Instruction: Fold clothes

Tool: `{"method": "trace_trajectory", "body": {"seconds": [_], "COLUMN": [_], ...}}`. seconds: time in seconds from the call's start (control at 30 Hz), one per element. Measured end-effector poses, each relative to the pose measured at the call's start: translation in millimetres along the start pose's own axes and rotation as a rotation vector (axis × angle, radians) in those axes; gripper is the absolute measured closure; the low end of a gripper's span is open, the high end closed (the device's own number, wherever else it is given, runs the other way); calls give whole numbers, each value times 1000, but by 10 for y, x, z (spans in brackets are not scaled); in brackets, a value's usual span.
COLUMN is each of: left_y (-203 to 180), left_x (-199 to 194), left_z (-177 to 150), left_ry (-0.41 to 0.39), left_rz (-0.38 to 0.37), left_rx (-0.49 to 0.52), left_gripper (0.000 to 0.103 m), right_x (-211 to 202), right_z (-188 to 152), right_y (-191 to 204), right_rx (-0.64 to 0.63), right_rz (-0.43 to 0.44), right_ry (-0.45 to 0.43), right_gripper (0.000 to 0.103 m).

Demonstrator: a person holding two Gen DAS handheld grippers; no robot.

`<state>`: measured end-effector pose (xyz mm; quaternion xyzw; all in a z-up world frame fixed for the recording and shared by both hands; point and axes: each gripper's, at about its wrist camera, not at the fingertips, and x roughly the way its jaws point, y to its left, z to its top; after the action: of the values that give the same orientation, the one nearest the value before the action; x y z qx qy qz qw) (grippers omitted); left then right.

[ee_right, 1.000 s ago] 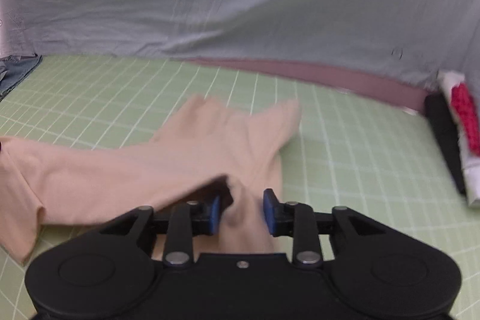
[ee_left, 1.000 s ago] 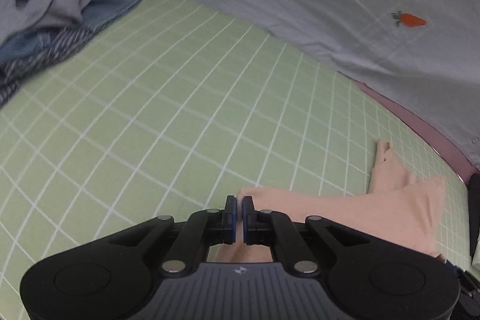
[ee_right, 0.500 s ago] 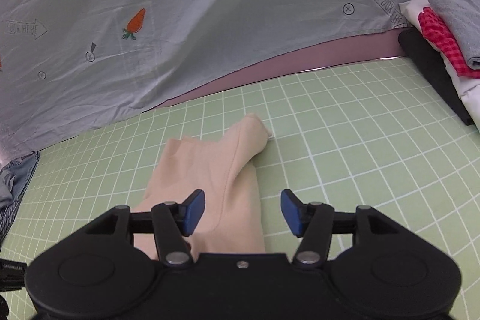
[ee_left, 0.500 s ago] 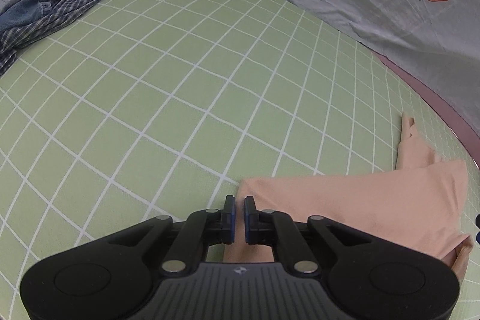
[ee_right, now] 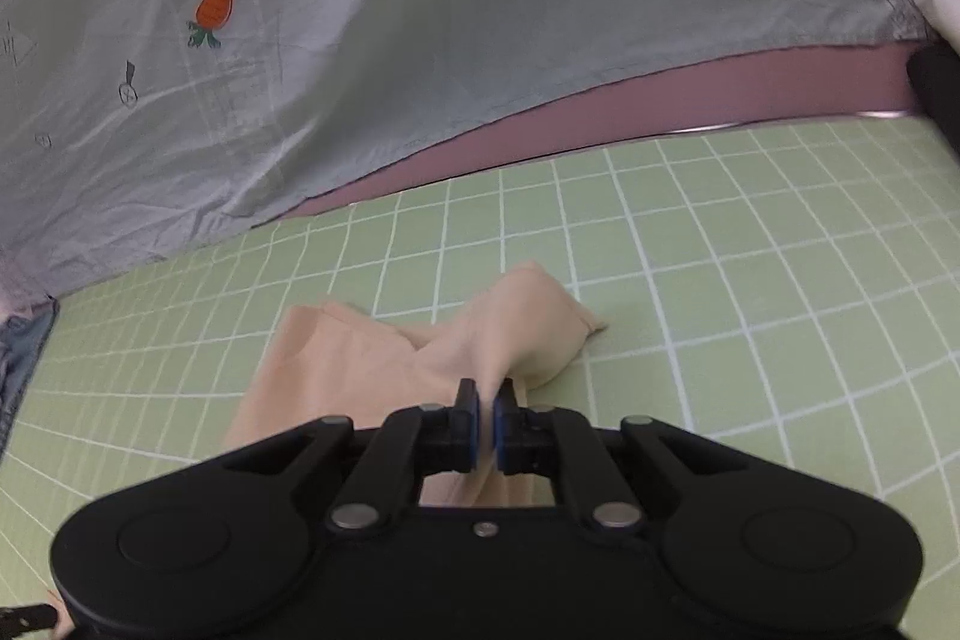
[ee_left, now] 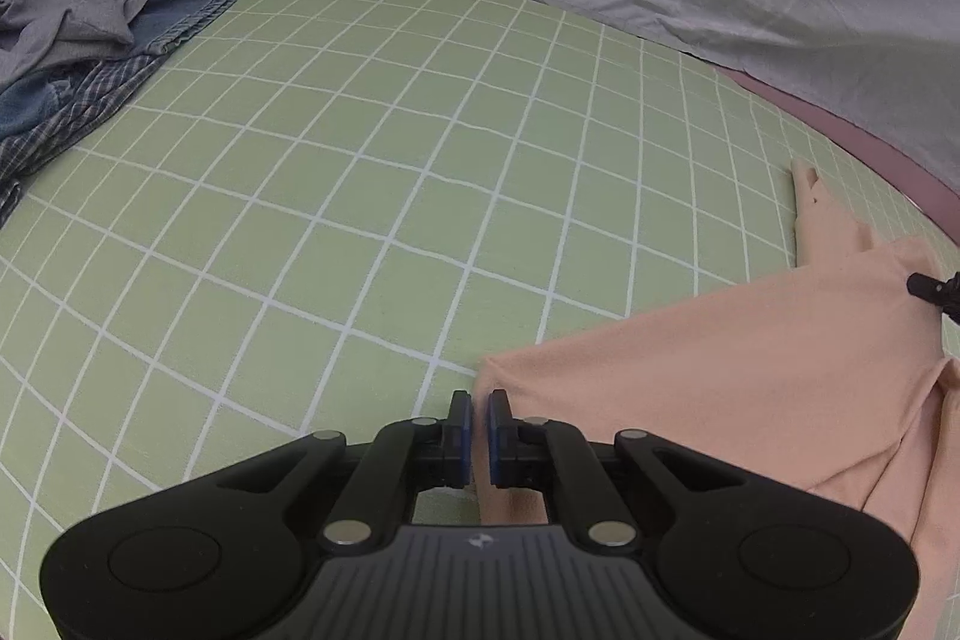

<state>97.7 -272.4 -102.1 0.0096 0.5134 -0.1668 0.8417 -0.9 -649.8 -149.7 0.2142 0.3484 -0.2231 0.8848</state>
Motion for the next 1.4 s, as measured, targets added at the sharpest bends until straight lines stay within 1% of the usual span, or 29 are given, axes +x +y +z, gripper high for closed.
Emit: {"method": "trace_trajectory", "body": {"seconds": [0.07,0.1,0.13,0.17,0.2,0.23,0.27,0.3,0.33,0.37,0.4,0.47,0.5,0.53,0.57,0.63,0.67,0.73,0.8,1.0,1.07,1.1,1.13,1.17,1.27,1.37,1.4], "left_y": [8,14,19,36,49,62,72,81,90,97,103,117,119,119,121,123,120,113,122,255,309,333,357,373,412,429,425], "left_x": [2,6,10,12,8,4,-6,-18,-30,-69,-114,-223,-283,-342,-397,-501,-551,-649,-727,-919,-970,-992,-1014,-1031,-1079,-1113,-1111], "left_z": [1,7,15,19,18,16,13,11,9,-5,-21,-56,-75,-96,-122,-182,-218,-309,-407,-628,-685,-720,-755,-787,-867,-942,-962], "left_ry": [-1,0,1,3,4,4,6,8,11,2,-9,-31,-38,-44,-48,-55,-58,-61,-56,-53,-54,-53,-52,-51,-50,-47,-41], "left_rz": [-1,-3,-5,-9,-16,-23,-25,-27,-28,-28,-27,-33,-35,-37,-43,-59,-66,-79,-90,-96,-93,-92,-92,-92,-95,-95,-95], "left_rx": [-7,-16,-26,-35,-46,-56,-66,-75,-85,-92,-98,-99,-98,-97,-93,-82,-74,-52,-36,-11,-17,-19,-22,-23,-22,-24,-25], "left_gripper": [96,95,93,93,92,90,87,83,72,61,57,46,43,41,41,41,41,41,41,41,41,41,41,41,41,41,41], "right_x": [77,64,36,-12,-103,-214,-325,-451,-592,-736,-880,-1119,-1195,-1253,-1312,-1413,-1438,-1473,-1477,-1484,-1480,-1494,-1520,-1547,-1765,-2037,-2069], "right_z": [-22,-21,-10,-1,-9,-29,-49,-82,-145,-225,-305,-497,-603,-712,-822,-1021,-1099,-1252,-1392,-1675,-1728,-1742,-1746,-1749,-1754,-1730,-1732], "right_y": [3,18,37,66,99,129,159,188,216,244,271,360,419,481,544,669,735,858,940,989,998,993,982,970,923,970,995], "right_rx": [-15,-20,-23,-28,-37,-49,-62,-71,-71,-66,-62,-58,-70,-89,-109,-148,-165,-198,-221,-171,-171,-165,-155,-145,-103,-106,-112], "right_rz": [-15,-28,-46,-78,-116,-153,-189,-219,-241,-262,-282,-285,-272,-255,-238,-205,-192,-182,-191,-189,-195,-196,-196,-196,-185,-153,-142], "right_ry": [3,-1,0,-6,-26,-53,-80,-103,-122,-140,-159,-166,-155,-141,-126,-95,-82,-59,-26,46,48,49,50,51,11,-50,-55], "right_gripper": [96,94,84,74,56,52,51,51,45,41,37,37,37,40,44,74,78,78,78,78,78,84,98,101,101,101,101]}}
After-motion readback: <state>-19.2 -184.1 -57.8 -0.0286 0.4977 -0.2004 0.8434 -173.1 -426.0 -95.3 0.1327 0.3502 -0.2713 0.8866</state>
